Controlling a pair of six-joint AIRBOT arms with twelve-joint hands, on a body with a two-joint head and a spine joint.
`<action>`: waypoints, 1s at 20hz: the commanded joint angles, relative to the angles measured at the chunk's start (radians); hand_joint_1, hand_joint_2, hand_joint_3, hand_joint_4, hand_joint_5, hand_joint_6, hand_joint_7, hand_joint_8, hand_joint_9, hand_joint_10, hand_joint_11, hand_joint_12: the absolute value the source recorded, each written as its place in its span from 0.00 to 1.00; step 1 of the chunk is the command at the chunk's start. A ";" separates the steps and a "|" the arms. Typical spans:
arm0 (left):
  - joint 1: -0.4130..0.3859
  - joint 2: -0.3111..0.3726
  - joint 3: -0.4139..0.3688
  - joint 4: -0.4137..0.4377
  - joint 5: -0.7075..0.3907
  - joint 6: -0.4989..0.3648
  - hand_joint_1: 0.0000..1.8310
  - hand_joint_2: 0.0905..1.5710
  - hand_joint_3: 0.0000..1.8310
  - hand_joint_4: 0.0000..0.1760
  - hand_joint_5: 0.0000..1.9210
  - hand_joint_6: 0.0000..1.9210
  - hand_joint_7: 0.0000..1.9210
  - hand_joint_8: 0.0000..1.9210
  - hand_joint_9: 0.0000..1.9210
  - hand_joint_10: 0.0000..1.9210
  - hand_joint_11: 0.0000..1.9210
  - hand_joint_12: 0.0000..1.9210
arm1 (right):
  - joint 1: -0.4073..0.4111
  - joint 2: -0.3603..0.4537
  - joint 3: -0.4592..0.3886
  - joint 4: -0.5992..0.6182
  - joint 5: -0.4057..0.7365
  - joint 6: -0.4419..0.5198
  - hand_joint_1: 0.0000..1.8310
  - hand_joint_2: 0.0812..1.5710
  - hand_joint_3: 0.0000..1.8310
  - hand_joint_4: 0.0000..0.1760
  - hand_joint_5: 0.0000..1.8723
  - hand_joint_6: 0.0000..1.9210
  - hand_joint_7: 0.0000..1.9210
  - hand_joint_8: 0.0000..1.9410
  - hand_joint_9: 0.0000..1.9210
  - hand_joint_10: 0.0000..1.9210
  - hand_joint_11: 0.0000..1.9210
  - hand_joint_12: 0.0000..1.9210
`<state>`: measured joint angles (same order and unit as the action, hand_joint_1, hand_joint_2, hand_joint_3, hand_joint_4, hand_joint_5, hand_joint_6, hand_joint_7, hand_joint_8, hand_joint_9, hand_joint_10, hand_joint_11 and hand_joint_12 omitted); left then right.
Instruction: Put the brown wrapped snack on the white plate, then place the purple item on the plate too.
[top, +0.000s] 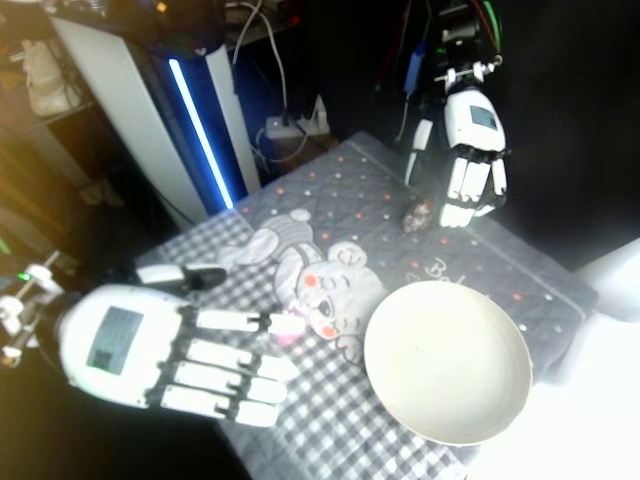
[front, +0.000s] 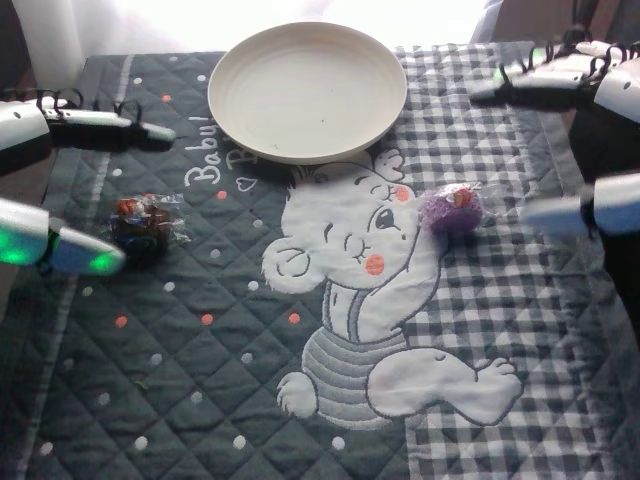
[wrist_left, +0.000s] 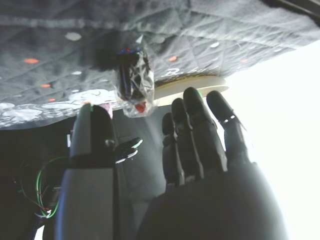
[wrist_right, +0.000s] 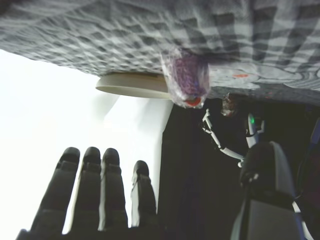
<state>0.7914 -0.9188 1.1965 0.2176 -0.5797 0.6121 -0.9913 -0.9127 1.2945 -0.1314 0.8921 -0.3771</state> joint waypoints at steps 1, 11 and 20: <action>-0.013 -0.002 0.001 -0.023 -0.111 -0.003 0.27 0.60 0.00 0.97 0.14 0.00 0.13 0.00 0.15 0.00 0.00 0.36 | 0.010 0.000 0.007 0.038 0.106 0.005 0.46 0.70 0.00 0.29 0.22 0.00 0.17 0.00 0.14 0.00 0.00 0.36; -0.095 -0.097 0.071 0.073 0.037 -0.003 0.46 0.54 0.00 0.30 0.34 0.00 0.45 0.00 0.45 0.01 0.14 0.57 | 0.010 -0.009 0.010 0.037 0.105 0.005 0.47 0.70 0.00 0.39 0.24 0.00 0.18 0.00 0.16 0.00 0.00 0.42; -0.138 -0.166 0.133 0.129 0.151 -0.003 0.69 0.69 0.00 0.00 0.55 0.34 0.51 0.64 0.52 0.83 0.48 0.90 | 0.010 -0.014 0.012 0.036 0.105 0.005 0.46 0.71 0.00 0.53 0.25 0.00 0.20 0.00 0.18 0.01 0.02 0.45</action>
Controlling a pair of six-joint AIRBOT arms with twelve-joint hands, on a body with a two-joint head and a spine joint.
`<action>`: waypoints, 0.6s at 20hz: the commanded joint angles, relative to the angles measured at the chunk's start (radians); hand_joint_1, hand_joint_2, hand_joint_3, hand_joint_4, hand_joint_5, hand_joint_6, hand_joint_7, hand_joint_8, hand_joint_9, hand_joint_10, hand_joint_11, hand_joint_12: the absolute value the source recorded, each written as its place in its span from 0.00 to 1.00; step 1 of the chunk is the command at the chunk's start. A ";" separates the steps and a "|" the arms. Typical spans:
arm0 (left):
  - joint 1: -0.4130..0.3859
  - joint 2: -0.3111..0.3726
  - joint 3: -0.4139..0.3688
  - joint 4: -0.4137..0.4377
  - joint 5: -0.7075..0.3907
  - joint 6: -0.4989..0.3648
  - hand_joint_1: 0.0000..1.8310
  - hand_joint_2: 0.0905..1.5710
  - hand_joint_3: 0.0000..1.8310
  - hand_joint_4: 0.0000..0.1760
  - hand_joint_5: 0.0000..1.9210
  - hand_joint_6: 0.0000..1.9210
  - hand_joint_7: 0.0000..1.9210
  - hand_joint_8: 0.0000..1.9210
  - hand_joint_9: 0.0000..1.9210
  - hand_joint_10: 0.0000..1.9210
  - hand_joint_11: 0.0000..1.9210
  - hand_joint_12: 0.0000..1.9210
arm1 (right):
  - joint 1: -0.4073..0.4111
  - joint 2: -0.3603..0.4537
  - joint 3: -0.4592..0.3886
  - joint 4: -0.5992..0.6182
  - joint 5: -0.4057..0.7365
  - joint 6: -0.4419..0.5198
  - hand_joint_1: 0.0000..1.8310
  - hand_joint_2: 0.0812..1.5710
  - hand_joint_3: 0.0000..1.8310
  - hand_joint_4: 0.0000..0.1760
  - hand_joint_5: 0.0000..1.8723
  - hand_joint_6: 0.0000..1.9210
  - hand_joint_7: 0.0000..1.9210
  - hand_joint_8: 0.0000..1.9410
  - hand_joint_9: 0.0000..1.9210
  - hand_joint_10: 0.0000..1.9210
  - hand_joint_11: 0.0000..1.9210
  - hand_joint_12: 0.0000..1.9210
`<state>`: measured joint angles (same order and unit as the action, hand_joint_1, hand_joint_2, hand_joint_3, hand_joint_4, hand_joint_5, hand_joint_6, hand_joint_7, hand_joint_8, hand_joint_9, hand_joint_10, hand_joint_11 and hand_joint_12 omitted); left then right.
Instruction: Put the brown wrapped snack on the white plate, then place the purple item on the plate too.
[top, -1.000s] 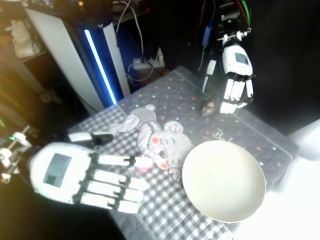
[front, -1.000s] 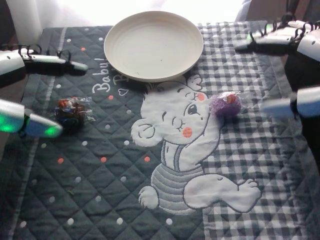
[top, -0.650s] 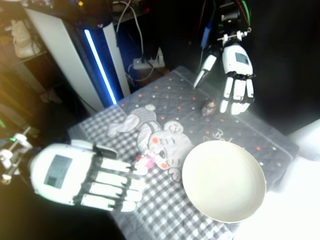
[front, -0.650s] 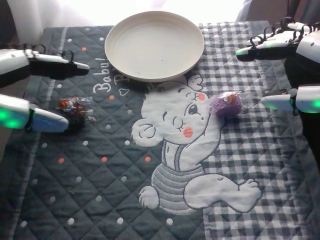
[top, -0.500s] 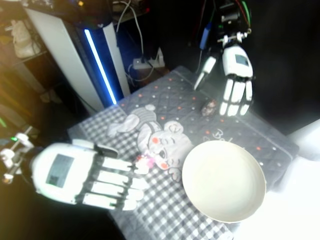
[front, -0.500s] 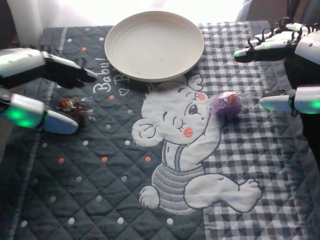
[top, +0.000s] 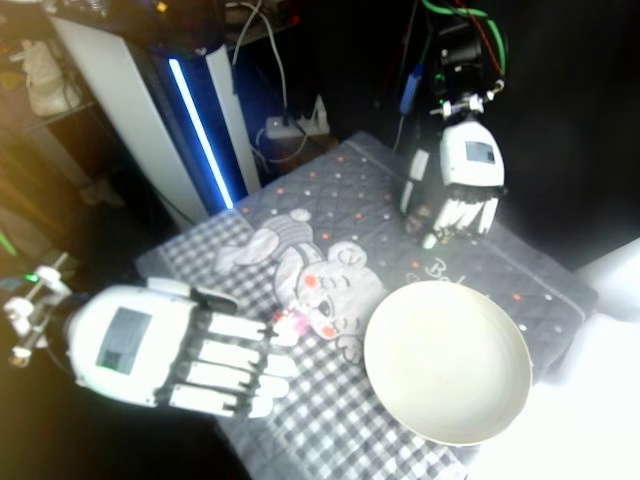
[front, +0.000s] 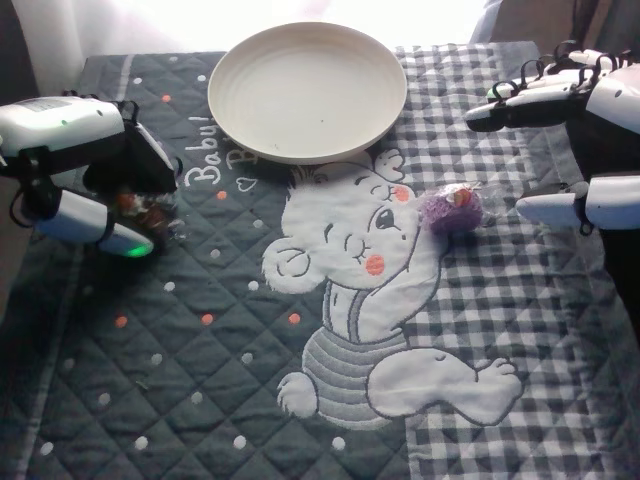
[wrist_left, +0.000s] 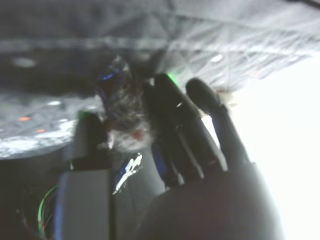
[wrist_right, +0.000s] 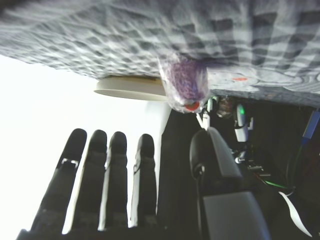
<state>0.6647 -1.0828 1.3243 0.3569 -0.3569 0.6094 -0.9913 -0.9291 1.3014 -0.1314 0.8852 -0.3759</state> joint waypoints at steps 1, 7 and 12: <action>-0.012 -0.001 0.006 -0.010 -0.071 0.000 0.69 0.70 0.00 0.00 0.54 0.33 0.48 0.69 0.53 0.86 0.51 0.92 | 0.010 0.002 0.005 0.036 0.112 0.004 0.46 0.71 0.00 0.49 0.25 0.00 0.20 0.00 0.18 0.01 0.02 0.45; -0.079 -0.024 0.032 -0.009 -0.101 0.000 0.68 0.71 0.00 0.00 0.55 0.35 0.44 0.72 0.45 0.62 0.41 0.73 | 0.010 -0.002 0.009 0.033 0.108 0.004 0.43 0.73 0.00 0.43 0.24 0.00 0.19 0.00 0.18 0.00 0.00 0.49; -0.223 -0.171 0.170 -0.015 -0.113 -0.003 0.67 0.63 0.00 0.00 0.65 0.23 0.45 0.73 0.48 0.85 0.50 0.94 | 0.011 -0.031 0.031 0.019 0.108 0.006 0.43 0.73 0.00 0.49 0.24 0.00 0.18 0.00 0.18 0.00 0.00 0.54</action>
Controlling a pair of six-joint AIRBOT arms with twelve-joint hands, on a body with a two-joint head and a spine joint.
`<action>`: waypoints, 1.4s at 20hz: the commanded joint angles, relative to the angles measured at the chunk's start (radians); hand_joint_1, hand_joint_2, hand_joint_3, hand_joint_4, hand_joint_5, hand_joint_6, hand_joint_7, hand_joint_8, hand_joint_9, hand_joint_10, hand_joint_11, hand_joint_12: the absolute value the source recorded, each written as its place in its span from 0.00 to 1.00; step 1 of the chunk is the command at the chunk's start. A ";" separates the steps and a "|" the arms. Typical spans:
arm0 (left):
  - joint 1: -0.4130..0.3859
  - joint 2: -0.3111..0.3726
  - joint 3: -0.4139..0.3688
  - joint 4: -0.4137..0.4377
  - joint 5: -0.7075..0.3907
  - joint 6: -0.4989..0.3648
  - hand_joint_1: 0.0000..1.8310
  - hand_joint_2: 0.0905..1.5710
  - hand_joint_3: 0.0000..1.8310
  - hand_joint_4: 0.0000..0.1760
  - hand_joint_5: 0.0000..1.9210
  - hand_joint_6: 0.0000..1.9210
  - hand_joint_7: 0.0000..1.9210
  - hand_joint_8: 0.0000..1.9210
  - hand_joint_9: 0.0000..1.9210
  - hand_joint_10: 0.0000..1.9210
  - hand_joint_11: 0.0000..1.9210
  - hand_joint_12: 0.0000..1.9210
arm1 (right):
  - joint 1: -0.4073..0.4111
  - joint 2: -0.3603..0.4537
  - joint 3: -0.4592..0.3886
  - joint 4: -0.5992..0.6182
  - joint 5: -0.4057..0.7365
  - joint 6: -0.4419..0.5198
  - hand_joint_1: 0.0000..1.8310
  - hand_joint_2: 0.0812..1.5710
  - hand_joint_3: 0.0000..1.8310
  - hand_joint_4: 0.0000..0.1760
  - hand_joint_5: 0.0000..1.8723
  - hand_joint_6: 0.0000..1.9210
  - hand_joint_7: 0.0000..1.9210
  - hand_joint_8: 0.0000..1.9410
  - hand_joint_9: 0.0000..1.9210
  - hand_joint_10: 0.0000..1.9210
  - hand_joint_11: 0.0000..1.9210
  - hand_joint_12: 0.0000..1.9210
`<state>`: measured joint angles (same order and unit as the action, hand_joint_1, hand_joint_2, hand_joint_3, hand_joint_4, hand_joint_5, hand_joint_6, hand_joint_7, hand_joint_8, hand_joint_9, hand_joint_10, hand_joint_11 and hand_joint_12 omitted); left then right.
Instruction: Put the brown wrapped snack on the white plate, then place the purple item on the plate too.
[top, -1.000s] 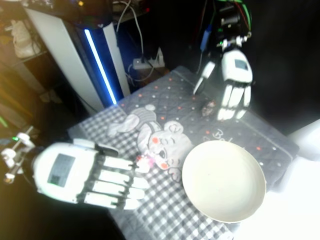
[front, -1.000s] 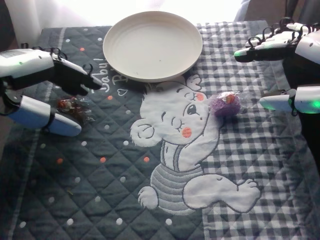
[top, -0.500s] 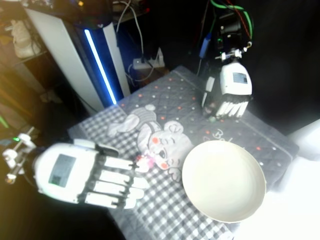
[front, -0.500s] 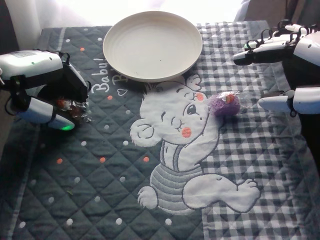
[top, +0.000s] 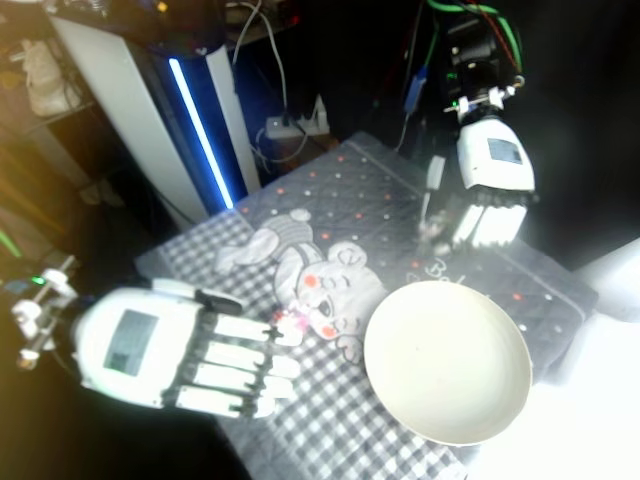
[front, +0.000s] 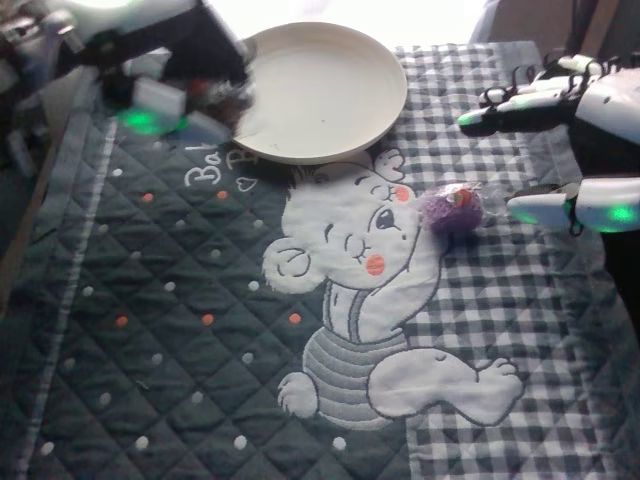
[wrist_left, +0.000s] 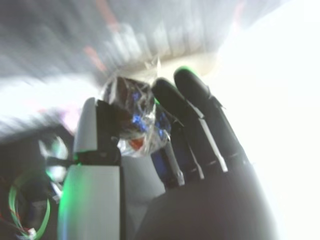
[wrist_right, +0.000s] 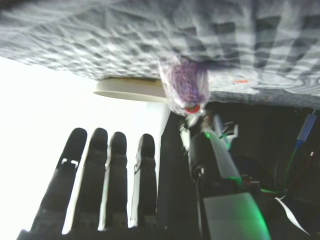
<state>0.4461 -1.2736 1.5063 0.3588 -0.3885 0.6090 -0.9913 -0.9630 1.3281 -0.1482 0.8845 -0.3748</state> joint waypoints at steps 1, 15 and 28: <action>-0.023 -0.013 0.024 -0.024 -0.073 -0.005 0.66 0.63 0.00 0.00 0.63 0.29 0.41 0.79 0.46 0.94 0.51 0.99 | 0.011 -0.005 0.010 0.030 0.109 0.006 0.43 0.72 0.00 0.50 0.24 0.00 0.18 0.00 0.18 0.00 0.00 0.54; -0.099 -0.185 0.220 -0.026 -0.002 -0.063 0.41 0.53 0.00 0.71 0.19 0.00 0.16 0.00 0.17 0.00 0.01 0.41 | 0.011 -0.045 0.040 -0.002 0.110 0.043 0.37 0.71 0.00 0.68 0.21 0.00 0.15 0.00 0.16 0.00 0.00 0.43; 0.219 0.147 -0.134 -0.206 -0.294 -0.065 0.36 0.60 0.00 0.81 0.15 0.00 0.10 0.00 0.10 0.00 0.00 0.18 | 0.012 -0.078 0.046 -0.034 0.106 0.069 0.55 0.61 0.00 0.74 0.27 0.00 0.23 0.00 0.25 0.01 0.08 0.51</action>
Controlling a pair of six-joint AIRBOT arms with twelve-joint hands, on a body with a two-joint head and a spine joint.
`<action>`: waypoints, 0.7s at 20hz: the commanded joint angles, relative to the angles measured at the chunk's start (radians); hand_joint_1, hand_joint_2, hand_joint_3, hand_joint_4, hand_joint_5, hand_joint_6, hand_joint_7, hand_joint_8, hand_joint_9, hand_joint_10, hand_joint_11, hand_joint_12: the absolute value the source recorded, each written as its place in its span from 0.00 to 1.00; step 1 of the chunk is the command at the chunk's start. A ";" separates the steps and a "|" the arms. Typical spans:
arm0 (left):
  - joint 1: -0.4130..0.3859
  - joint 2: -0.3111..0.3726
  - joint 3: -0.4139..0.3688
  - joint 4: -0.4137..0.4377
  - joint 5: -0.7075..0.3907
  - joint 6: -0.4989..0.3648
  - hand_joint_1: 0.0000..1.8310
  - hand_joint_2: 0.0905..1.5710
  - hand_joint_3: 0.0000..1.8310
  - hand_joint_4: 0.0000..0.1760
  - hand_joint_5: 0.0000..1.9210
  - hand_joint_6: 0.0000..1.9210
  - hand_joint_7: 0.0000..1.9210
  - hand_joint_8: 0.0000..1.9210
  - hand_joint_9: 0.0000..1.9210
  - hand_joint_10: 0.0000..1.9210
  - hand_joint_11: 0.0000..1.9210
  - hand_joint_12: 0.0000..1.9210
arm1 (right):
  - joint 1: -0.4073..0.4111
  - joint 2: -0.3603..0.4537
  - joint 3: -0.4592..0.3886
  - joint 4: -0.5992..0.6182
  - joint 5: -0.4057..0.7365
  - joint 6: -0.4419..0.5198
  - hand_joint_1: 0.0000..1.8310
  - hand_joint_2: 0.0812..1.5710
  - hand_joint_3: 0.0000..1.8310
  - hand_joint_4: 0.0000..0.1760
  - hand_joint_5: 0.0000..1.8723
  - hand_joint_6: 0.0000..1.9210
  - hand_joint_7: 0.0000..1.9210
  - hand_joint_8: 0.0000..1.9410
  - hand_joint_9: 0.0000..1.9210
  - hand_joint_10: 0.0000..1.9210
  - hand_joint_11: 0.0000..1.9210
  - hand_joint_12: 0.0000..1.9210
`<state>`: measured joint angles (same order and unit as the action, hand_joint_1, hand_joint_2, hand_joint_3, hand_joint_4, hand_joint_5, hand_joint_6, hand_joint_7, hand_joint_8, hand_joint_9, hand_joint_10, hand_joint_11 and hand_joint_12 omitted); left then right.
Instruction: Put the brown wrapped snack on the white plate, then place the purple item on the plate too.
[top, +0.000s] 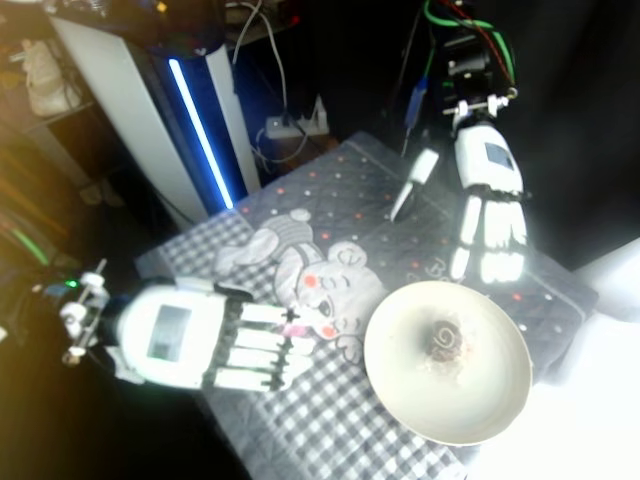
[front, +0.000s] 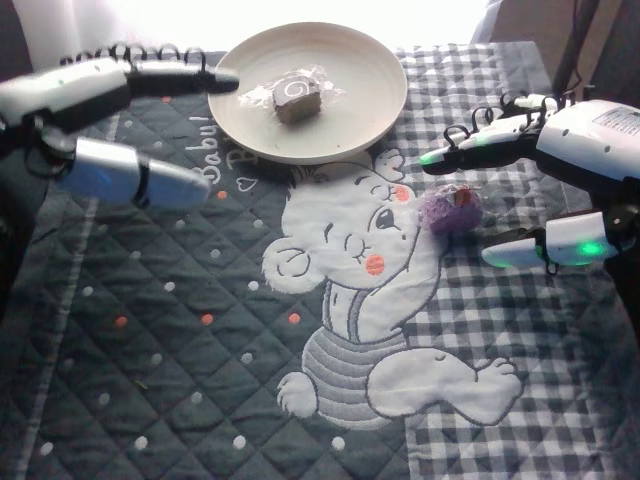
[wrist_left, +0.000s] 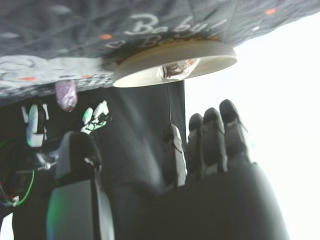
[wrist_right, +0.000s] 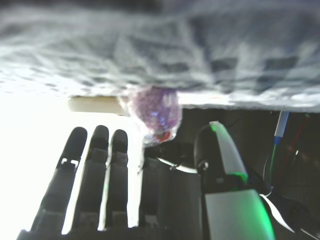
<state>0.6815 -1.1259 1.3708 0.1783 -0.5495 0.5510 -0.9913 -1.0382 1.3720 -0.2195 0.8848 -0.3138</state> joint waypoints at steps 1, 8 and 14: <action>-0.007 0.001 -0.002 -0.033 -0.137 -0.008 0.35 0.61 0.00 0.80 0.16 0.00 0.10 0.00 0.10 0.00 0.00 0.19 | 0.013 -0.007 0.004 0.037 0.102 0.008 0.56 0.61 0.00 0.67 0.27 0.00 0.24 0.00 0.25 0.01 0.09 0.51; 0.051 0.000 -0.014 -0.103 -0.173 -0.009 0.33 0.61 0.00 0.87 0.13 0.00 0.11 0.00 0.10 0.00 0.00 0.20 | 0.016 -0.061 0.040 0.051 0.067 0.008 0.56 0.61 0.00 0.18 0.36 0.00 0.36 0.00 0.37 0.01 0.16 0.51; 0.069 -0.005 -0.020 -0.118 -0.182 -0.015 0.34 0.60 0.00 0.78 0.15 0.00 0.14 0.00 0.13 0.00 0.00 0.26 | 0.030 -0.118 0.085 0.091 0.043 0.008 0.75 0.66 0.00 0.00 0.52 0.37 0.59 0.40 0.58 0.49 0.43 0.65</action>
<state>0.7563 -1.1263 1.3552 0.0784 -0.6102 0.5468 -0.9730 -1.1496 1.4616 -0.1463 0.8658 -0.3157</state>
